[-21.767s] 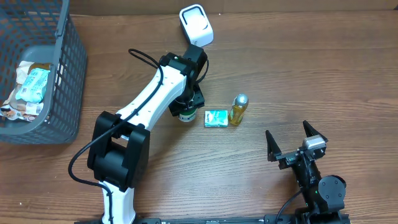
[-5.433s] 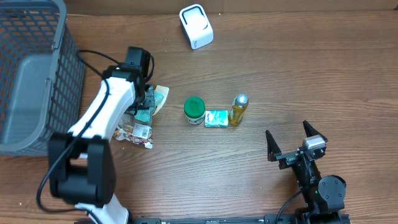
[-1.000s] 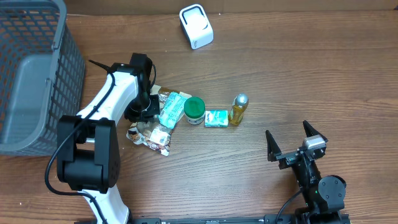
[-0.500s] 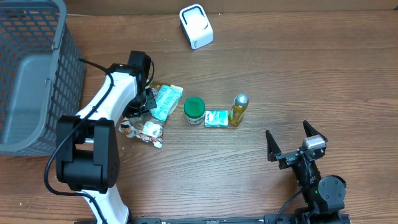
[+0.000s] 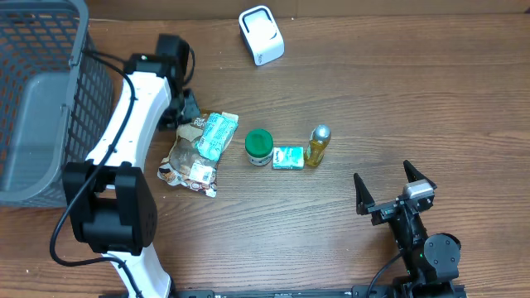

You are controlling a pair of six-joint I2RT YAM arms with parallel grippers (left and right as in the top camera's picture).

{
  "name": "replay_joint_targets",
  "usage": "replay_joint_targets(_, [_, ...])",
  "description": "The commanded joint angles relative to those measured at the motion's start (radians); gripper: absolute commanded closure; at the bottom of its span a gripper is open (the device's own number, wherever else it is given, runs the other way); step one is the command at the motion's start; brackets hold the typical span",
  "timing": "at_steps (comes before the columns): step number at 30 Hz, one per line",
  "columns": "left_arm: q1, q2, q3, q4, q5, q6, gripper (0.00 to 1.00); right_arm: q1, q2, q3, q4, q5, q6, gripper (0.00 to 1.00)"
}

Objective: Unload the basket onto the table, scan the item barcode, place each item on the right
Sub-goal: 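Open the left gripper and raise it above the packets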

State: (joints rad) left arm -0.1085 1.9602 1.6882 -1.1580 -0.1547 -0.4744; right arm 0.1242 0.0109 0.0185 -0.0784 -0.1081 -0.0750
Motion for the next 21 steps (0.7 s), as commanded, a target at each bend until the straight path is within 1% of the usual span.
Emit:
replay_joint_targets(1, [0.019, 0.003, 0.051, 0.019, -0.016, 0.026, 0.74, -0.002, -0.007, -0.011, 0.005, -0.006, -0.002, 0.00])
replay_joint_targets(2, [0.022, 0.003, 0.051, 0.022, -0.015, 0.026, 0.71, -0.002, -0.007, -0.011, 0.005, -0.005, -0.002, 0.00])
replay_joint_targets(4, [0.026, 0.003, 0.047, 0.019, -0.013, 0.026, 0.35, -0.002, -0.007, -0.011, 0.005, -0.005, -0.002, 0.00])
replay_joint_targets(5, [0.026, 0.003, 0.046, 0.011, -0.013, 0.026, 0.00, -0.002, -0.007, -0.011, 0.005, -0.006, -0.002, 0.00])
replay_joint_targets(21, [0.025, 0.003, 0.046, 0.010, -0.012, 0.026, 0.00, -0.002, -0.007, -0.011, 0.005, -0.006, -0.002, 0.00])
